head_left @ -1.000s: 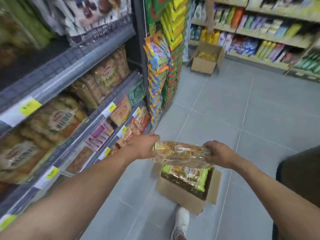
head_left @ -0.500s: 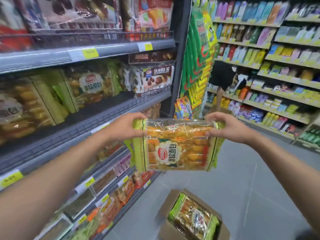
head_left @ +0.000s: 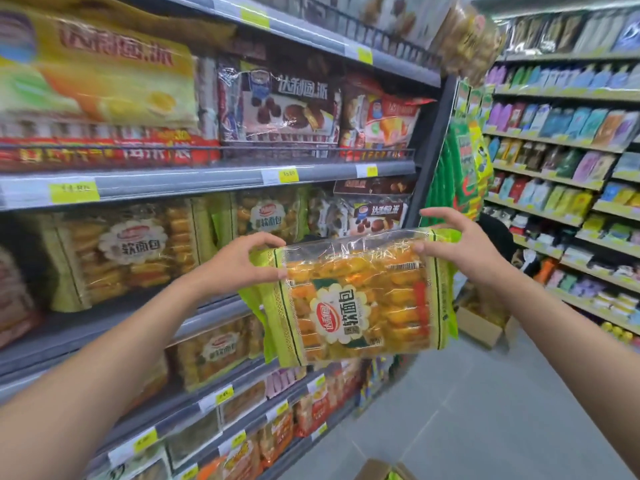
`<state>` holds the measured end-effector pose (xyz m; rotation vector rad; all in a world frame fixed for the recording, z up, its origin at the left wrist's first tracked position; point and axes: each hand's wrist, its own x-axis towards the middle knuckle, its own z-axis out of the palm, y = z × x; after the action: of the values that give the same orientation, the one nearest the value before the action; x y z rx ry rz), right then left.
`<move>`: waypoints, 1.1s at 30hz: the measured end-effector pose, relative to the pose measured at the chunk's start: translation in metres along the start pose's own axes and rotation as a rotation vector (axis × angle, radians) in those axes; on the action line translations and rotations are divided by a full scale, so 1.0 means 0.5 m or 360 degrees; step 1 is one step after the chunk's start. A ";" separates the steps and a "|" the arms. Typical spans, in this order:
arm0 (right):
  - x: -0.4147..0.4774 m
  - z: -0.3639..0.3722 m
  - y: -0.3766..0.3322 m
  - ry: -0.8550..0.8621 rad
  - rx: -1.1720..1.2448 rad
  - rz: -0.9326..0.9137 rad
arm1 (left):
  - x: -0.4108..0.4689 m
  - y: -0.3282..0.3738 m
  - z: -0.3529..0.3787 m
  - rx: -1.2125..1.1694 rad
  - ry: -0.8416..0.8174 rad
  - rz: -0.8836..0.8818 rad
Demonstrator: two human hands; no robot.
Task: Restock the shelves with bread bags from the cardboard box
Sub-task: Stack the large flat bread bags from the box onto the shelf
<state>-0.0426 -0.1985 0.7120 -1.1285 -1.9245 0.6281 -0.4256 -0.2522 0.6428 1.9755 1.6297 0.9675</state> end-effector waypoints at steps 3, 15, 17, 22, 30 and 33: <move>0.030 0.023 -0.055 0.0054 0.0074 -0.0094 | -0.034 -0.034 -0.005 -0.0228 0.0108 -0.0043; 0.105 0.019 -0.156 0.0068 0.0195 -0.0124 | -0.122 -0.191 0.146 -0.0313 0.0849 -0.0379; 0.101 0.012 -0.157 0.0042 0.0307 -0.0074 | -0.114 -0.200 0.156 -0.0211 0.0770 -0.0278; 0.090 0.014 -0.153 0.0082 0.0458 -0.0050 | -0.114 -0.140 0.162 -0.1314 -0.0428 -0.1033; 0.080 0.012 -0.156 -0.0129 0.0381 -0.0304 | -0.095 -0.146 0.170 -0.2189 -0.1124 -0.1016; 0.068 0.006 -0.160 -0.0159 0.0118 -0.0336 | -0.088 -0.149 0.154 -0.2474 -0.1027 -0.0946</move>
<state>-0.0932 -0.2068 0.7824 -0.8479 -2.0544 0.6435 -0.4247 -0.2677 0.5280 0.5327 0.5415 0.7595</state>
